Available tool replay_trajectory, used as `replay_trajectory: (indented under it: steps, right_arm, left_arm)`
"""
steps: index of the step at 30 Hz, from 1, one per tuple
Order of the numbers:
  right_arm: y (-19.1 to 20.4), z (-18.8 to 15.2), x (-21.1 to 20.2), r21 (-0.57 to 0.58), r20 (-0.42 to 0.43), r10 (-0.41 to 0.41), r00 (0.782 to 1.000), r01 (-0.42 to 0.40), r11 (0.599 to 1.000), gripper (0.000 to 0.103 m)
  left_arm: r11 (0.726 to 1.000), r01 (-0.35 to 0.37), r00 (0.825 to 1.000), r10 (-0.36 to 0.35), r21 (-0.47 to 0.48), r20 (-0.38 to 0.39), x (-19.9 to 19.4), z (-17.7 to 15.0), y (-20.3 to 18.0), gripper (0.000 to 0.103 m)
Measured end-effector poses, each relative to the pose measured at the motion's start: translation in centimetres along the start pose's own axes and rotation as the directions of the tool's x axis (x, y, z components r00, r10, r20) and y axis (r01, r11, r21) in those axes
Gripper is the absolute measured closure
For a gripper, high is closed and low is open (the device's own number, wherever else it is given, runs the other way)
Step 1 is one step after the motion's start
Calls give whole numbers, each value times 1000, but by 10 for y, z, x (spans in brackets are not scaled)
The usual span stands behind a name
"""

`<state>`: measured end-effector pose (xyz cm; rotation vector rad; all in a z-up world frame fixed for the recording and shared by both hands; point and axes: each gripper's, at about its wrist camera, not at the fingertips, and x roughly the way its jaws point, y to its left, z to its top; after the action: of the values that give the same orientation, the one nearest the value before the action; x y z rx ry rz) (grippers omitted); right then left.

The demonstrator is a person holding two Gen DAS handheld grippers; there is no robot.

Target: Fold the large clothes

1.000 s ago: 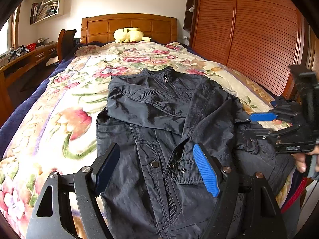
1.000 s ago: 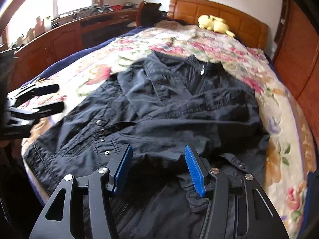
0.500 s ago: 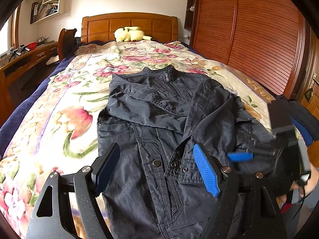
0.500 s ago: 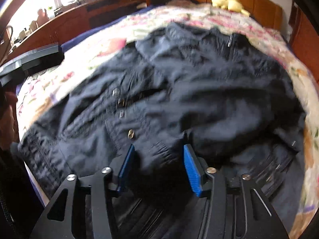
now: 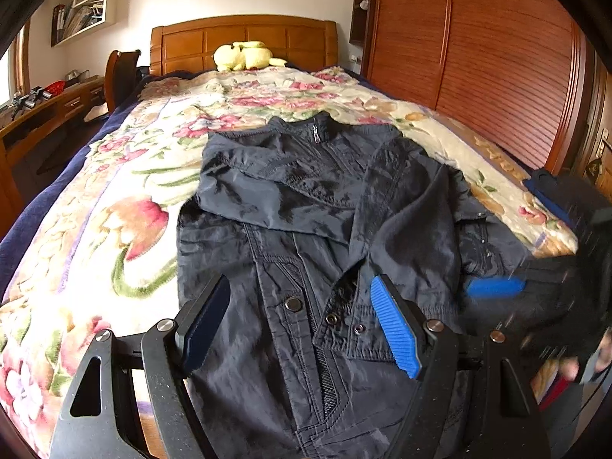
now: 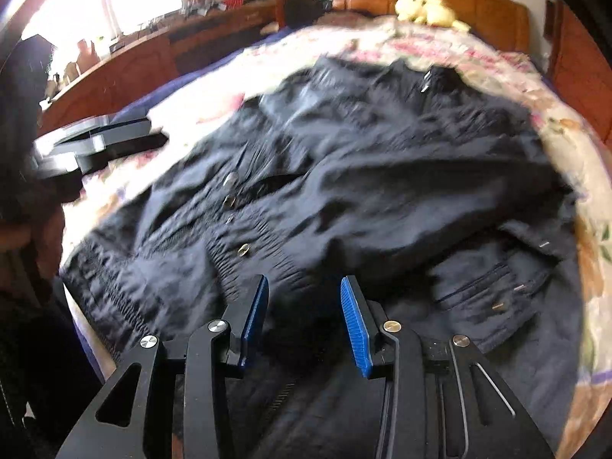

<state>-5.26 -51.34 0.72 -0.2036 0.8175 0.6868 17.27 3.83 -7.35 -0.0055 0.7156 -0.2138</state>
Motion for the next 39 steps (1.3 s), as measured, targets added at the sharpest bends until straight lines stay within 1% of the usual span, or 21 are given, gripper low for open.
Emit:
replay_trajectory:
  steps: [3,7,12,14,18,21,23,25,27,28,29,30,32,33,37,39]
  right_arm:
    - [-25,5,-13,8,46,-47,998,47,999,62]
    - [-74,16,-11,21,50,-139,989,138,990,62]
    - [-149,39,7,88,40,-265,963,261,961,62]
    - [-172,50,16,115,37,-292,956,287,951,62]
    - [-202,72,39,145,34,-301,953,293,945,62]
    - [-216,86,54,158,30,-304,952,296,942,62]
    - [-227,93,66,169,18,-296,955,289,942,62]
    - [-235,97,80,161,-2,-309,951,305,939,62]
    - [-245,97,93,156,-43,-312,949,315,936,62]
    - [-253,93,103,161,-86,-300,950,311,937,62]
    - [-262,89,117,165,-136,-293,946,314,935,62]
    - [-267,83,125,163,-157,-290,944,315,935,62]
    - [-273,76,127,176,-117,-263,958,281,944,62]
    - [-274,75,127,183,-112,-257,960,274,944,62]
    - [-270,79,125,154,-128,-283,951,301,941,62]
    - [-263,87,118,142,-96,-296,950,307,941,62]
  left_arm:
    - [1000,5,1000,-5,8,-22,7,-2,-8,26]
    - [999,25,999,-24,25,-44,16,-3,-23,26]
    - [998,41,996,-37,48,-79,32,-3,-42,26]
    - [997,49,995,-44,54,-90,38,-2,-48,26]
    - [995,63,992,-55,73,-116,51,-3,-62,26]
    - [994,73,989,-63,76,-137,60,-3,-67,26]
    - [994,75,987,-62,80,-149,66,-3,-71,26]
    - [994,76,985,-62,84,-160,70,-4,-73,26]
    - [993,77,983,-60,89,-173,74,-6,-75,26]
    - [993,76,982,-60,90,-177,76,-6,-75,26]
    - [993,75,982,-58,89,-183,77,-7,-75,26]
    - [993,75,980,-57,87,-190,79,-8,-75,26]
    - [994,76,979,-59,84,-196,81,-9,-74,26]
    - [994,75,978,-57,83,-201,83,-9,-74,26]
    - [993,74,975,-54,86,-215,88,-10,-75,26]
    - [993,72,976,-52,88,-213,87,-11,-76,26]
